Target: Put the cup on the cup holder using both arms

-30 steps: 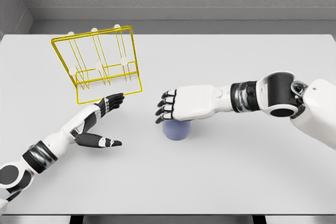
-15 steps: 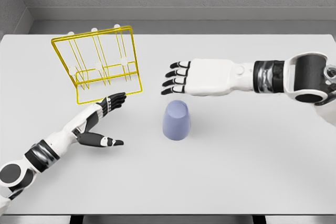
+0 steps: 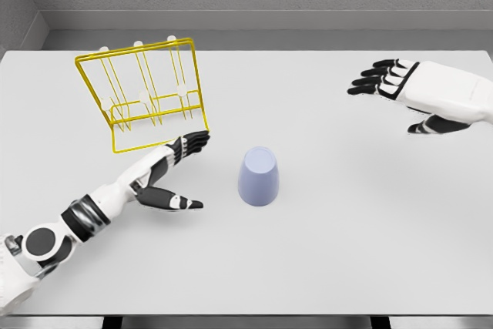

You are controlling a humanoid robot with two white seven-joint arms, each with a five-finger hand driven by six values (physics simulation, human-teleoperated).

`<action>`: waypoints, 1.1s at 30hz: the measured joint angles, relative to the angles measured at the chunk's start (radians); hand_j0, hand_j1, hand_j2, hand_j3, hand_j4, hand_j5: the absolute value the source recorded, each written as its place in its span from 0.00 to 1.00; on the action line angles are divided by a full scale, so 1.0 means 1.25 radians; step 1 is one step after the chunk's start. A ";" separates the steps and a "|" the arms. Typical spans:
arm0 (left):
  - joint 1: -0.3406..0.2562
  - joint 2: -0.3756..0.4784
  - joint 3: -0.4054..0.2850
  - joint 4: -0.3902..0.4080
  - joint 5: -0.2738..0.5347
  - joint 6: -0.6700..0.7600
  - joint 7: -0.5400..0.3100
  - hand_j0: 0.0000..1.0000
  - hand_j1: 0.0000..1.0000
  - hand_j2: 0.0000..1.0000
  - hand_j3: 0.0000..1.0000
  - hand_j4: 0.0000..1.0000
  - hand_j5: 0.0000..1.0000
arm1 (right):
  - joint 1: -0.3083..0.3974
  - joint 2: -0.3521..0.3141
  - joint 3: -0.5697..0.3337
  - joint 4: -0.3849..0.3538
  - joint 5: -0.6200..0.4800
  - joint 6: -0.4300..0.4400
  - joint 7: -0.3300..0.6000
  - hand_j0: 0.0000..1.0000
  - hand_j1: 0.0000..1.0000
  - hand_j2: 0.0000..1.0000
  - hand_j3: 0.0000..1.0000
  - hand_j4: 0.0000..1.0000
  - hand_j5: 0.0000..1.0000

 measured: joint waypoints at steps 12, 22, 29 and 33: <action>-0.056 -0.048 -0.043 0.021 0.000 0.038 0.000 1.00 1.00 1.00 1.00 1.00 1.00 | 0.054 0.051 -0.087 0.003 -0.006 0.000 0.005 1.00 1.00 1.00 1.00 1.00 1.00; -0.082 -0.088 -0.064 0.035 0.000 0.080 0.000 1.00 1.00 1.00 1.00 1.00 1.00 | 0.066 0.058 -0.089 0.004 -0.006 0.000 0.006 1.00 1.00 1.00 1.00 1.00 1.00; -0.091 -0.110 -0.065 0.043 0.000 0.090 0.001 1.00 1.00 1.00 1.00 1.00 1.00 | 0.067 0.058 -0.089 0.004 -0.006 0.000 0.005 1.00 1.00 1.00 1.00 1.00 1.00; -0.097 -0.127 -0.068 0.051 -0.003 0.100 0.001 1.00 1.00 1.00 1.00 1.00 1.00 | 0.067 0.058 -0.089 0.004 -0.007 0.000 0.005 1.00 1.00 1.00 1.00 1.00 1.00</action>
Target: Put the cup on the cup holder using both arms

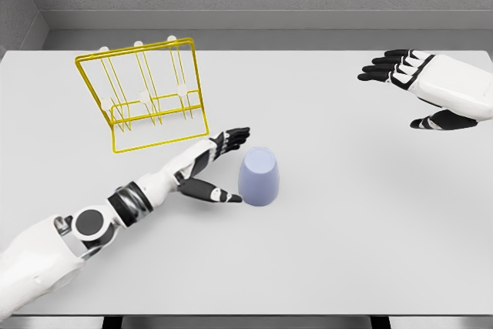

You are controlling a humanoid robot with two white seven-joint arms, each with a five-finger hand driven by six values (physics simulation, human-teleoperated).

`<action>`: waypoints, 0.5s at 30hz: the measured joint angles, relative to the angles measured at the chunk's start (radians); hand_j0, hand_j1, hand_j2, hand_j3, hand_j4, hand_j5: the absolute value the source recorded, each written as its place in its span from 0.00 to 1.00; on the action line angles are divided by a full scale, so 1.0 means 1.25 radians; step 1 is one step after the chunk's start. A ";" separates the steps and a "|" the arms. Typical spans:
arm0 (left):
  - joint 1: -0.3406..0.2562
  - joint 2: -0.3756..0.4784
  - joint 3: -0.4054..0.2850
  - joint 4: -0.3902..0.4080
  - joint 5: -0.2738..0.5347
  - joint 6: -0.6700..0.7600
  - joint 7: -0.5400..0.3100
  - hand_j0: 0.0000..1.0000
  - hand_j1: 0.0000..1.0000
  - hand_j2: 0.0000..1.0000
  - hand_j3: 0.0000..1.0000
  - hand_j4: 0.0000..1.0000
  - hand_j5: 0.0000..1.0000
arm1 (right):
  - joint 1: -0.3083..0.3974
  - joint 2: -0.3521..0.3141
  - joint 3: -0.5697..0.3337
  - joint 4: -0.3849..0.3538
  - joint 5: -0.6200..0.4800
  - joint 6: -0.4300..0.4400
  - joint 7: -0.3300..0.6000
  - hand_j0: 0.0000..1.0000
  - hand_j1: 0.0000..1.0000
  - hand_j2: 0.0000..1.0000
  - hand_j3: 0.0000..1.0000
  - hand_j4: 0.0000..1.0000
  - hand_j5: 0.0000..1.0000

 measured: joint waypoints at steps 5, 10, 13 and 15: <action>-0.004 -0.013 -0.006 0.005 -0.004 0.011 0.000 1.00 1.00 1.00 1.00 1.00 1.00 | 0.000 0.000 -0.001 0.000 -0.001 0.000 0.000 1.00 1.00 1.00 1.00 1.00 1.00; -0.005 -0.021 -0.008 0.005 -0.008 0.013 0.000 1.00 1.00 1.00 1.00 1.00 1.00 | 0.002 -0.001 -0.001 0.000 -0.001 0.000 0.000 1.00 1.00 1.00 1.00 1.00 1.00; -0.005 -0.023 -0.008 0.005 -0.008 0.014 0.000 1.00 1.00 1.00 1.00 1.00 1.00 | 0.004 -0.001 -0.001 0.000 -0.001 0.000 -0.001 1.00 1.00 1.00 1.00 1.00 1.00; -0.005 -0.024 -0.008 0.005 -0.009 0.014 0.000 1.00 1.00 1.00 1.00 1.00 1.00 | 0.004 -0.001 -0.001 0.000 0.000 0.000 -0.001 1.00 1.00 1.00 1.00 1.00 1.00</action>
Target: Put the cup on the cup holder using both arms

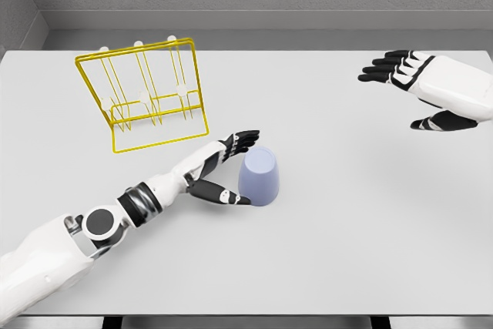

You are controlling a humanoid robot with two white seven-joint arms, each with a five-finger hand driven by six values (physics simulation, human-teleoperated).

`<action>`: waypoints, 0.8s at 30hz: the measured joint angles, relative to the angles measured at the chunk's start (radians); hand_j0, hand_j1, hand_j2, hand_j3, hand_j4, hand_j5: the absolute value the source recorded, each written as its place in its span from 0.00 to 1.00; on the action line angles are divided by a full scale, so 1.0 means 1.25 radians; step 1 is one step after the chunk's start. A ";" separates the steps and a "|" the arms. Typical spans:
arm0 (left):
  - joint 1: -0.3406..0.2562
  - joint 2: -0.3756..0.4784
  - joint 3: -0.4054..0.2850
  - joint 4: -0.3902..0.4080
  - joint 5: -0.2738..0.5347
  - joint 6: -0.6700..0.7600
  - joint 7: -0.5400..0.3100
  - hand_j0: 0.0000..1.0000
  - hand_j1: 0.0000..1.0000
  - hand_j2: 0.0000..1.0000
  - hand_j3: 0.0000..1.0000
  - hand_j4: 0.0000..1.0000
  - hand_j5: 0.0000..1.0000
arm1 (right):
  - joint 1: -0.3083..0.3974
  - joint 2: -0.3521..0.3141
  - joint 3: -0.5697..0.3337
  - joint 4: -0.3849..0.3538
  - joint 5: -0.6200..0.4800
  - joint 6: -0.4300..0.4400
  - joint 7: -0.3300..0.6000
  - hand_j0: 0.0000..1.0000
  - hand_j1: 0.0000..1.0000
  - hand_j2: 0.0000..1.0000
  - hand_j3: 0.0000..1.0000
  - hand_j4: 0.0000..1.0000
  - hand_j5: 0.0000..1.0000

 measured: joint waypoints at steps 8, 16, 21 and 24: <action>-0.001 -0.010 -0.005 0.003 -0.001 0.002 0.000 1.00 1.00 1.00 1.00 1.00 1.00 | 0.000 0.000 0.000 0.001 0.000 0.000 0.000 1.00 1.00 1.00 1.00 1.00 1.00; -0.001 -0.026 -0.006 0.005 -0.006 0.003 0.000 1.00 1.00 1.00 1.00 1.00 1.00 | 0.000 0.000 0.000 0.000 0.000 0.000 0.000 1.00 1.00 1.00 1.00 1.00 1.00; -0.002 -0.038 -0.009 0.005 -0.007 0.008 0.000 1.00 1.00 1.00 1.00 1.00 1.00 | 0.000 0.000 0.000 0.000 0.000 0.000 0.000 1.00 1.00 1.00 1.00 1.00 1.00; -0.002 -0.041 -0.011 0.005 -0.008 0.011 0.000 1.00 1.00 1.00 1.00 1.00 1.00 | 0.000 0.000 0.000 0.000 0.000 0.000 0.000 1.00 1.00 1.00 1.00 1.00 1.00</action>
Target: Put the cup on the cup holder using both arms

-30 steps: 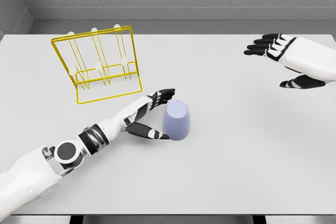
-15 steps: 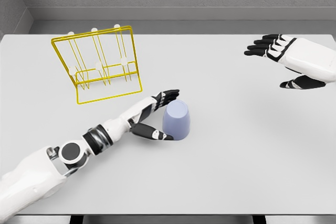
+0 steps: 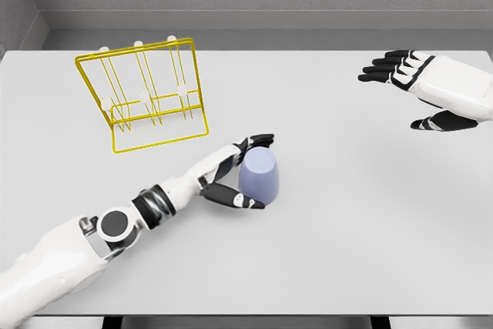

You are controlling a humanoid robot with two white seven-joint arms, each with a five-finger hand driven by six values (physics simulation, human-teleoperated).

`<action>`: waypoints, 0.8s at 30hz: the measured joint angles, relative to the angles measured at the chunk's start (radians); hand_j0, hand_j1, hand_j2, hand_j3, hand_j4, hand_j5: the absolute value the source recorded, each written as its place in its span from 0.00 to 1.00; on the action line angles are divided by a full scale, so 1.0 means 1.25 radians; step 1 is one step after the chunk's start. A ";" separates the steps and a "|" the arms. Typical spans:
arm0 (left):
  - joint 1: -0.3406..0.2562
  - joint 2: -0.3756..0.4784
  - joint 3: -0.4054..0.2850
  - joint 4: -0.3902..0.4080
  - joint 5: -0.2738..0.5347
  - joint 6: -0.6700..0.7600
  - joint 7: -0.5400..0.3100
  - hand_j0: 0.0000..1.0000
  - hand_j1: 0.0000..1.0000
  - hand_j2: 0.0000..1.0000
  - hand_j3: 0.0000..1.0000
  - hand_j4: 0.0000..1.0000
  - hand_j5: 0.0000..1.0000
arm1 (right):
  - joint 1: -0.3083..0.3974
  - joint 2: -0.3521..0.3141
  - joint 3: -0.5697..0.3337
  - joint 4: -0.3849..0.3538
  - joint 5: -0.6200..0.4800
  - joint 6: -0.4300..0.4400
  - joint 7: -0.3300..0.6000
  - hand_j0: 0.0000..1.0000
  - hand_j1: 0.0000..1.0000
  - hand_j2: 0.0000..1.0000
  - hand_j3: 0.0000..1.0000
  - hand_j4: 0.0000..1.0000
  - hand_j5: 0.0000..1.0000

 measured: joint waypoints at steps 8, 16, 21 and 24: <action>0.001 -0.002 -0.002 0.000 0.001 0.001 0.002 1.00 1.00 1.00 1.00 1.00 1.00 | 0.000 0.001 0.000 -0.003 -0.001 0.000 0.000 1.00 1.00 1.00 1.00 1.00 1.00; 0.001 -0.002 0.002 0.000 0.012 -0.024 0.005 0.69 0.69 0.69 0.69 0.69 0.69 | 0.001 0.001 0.000 -0.004 -0.001 0.000 0.000 1.00 1.00 1.00 1.00 1.00 1.00; 0.002 -0.002 0.002 0.000 0.013 -0.041 0.006 0.65 0.65 0.65 0.65 0.65 0.65 | 0.001 0.001 0.000 -0.004 -0.001 0.000 0.000 1.00 1.00 1.00 1.00 1.00 1.00; 0.001 -0.001 0.002 0.000 0.012 -0.045 0.006 0.65 0.65 0.65 0.65 0.65 0.65 | 0.001 0.001 0.000 -0.005 -0.001 0.000 0.000 1.00 1.00 1.00 1.00 1.00 1.00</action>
